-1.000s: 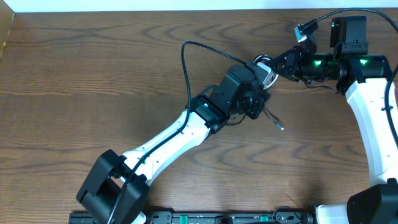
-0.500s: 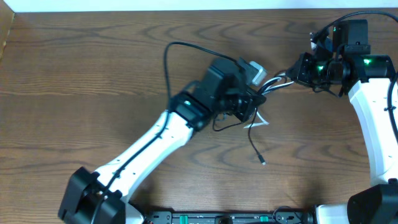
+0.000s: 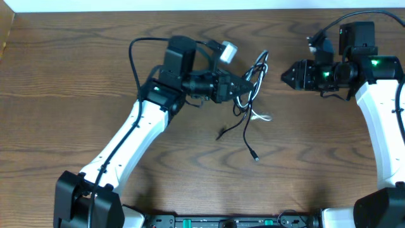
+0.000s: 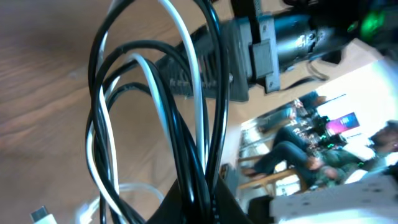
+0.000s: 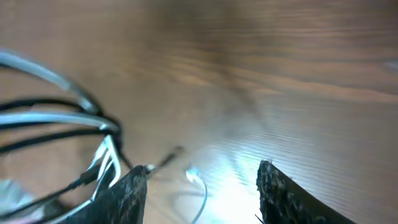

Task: Untangle cables
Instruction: 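Release the bundle onto the table and withdraw both grippers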

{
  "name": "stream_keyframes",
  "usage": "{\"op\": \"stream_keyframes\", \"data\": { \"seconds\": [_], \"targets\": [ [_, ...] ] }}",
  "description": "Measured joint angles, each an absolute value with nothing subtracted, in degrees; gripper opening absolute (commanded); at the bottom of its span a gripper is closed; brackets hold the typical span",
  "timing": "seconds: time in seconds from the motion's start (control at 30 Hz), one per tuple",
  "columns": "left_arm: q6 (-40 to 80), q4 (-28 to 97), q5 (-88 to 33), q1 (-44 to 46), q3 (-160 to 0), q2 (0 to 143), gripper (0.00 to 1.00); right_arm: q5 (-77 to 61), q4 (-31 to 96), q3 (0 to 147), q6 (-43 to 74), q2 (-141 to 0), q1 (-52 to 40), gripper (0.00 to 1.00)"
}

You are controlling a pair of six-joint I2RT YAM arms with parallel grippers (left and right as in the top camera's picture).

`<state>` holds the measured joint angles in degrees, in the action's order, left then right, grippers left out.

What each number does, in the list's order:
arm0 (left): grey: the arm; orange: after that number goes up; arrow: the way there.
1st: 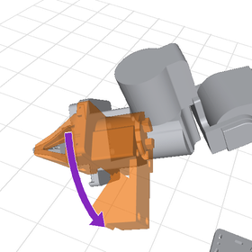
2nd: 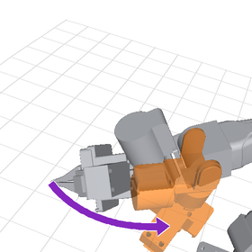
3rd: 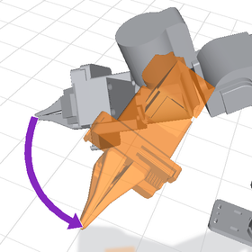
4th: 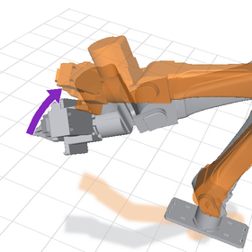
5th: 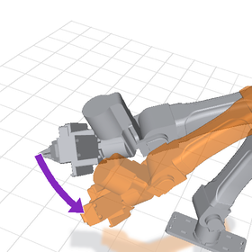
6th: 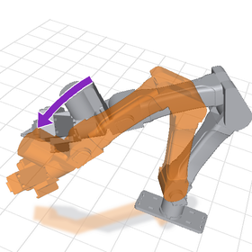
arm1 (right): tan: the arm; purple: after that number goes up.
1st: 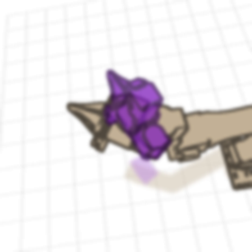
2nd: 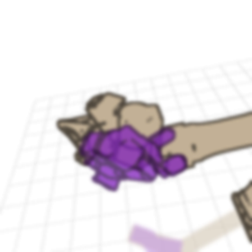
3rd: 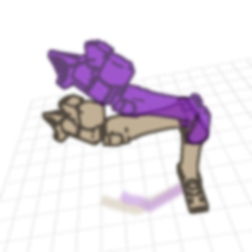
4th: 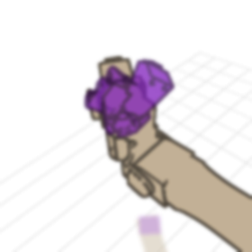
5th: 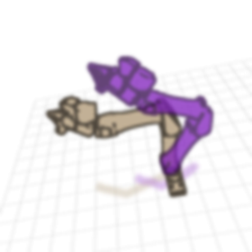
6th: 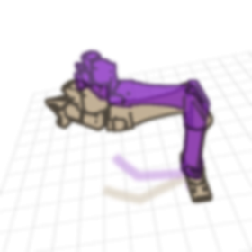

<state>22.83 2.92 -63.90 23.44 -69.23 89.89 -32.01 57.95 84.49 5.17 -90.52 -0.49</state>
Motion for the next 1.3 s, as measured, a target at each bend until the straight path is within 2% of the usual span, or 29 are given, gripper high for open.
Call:
{"op": "stream_keyframes", "data": {
  "seconds": [0.1,0.17,0.27,0.47,0.73,0.9,1.03,1.13,1.3],
  "targets": [
    [26.94,-1.04,-66.65,22.39,-69.23,89.89,0.07,-35.79,57.34,84.49,3.84,-90.52,-0.56,0.54],
    [29.45,-3.22,-68.01,22.04,-69.23,89.89,0.07,-37.28,56.36,84.49,3.49,-90.52,-0.75,0.61],
    [33.74,-5.04,-69.76,22.00,-69.23,89.89,0.07,-38.59,53.12,84.49,3.03,-90.52,-1.78,0.66],
    [41.30,-5.23,-70.67,22.00,-69.23,89.89,0.08,-40.69,49.39,84.49,2.28,-90.52,-4.60,0.63],
    [53.17,-5.48,-69.73,22.00,-69.23,89.89,0.07,-39.70,46.15,84.49,2.35,-90.52,-8.62,0.64],
    [59.07,-9.58,-69.06,22.00,-69.23,89.89,0.07,-34.54,45.67,84.49,5.98,-90.67,-11.03,0.58],
    [61.76,-12.69,-69.06,22.00,-69.23,89.89,0.07,-31.22,46.63,84.58,10.83,-92.86,-13.04,0.49],
    [62.89,-14.00,-69.01,21.87,-69.23,89.89,0.08,-28.45,48.21,84.60,14.70,-96.53,-14.15,0.54],
    [63.42,-15.51,-67.83,18.74,-68.36,91.33,0.07,-25.98,51.03,85.38,18.72,-101.12,-13.19,0.54]
  ]
}}
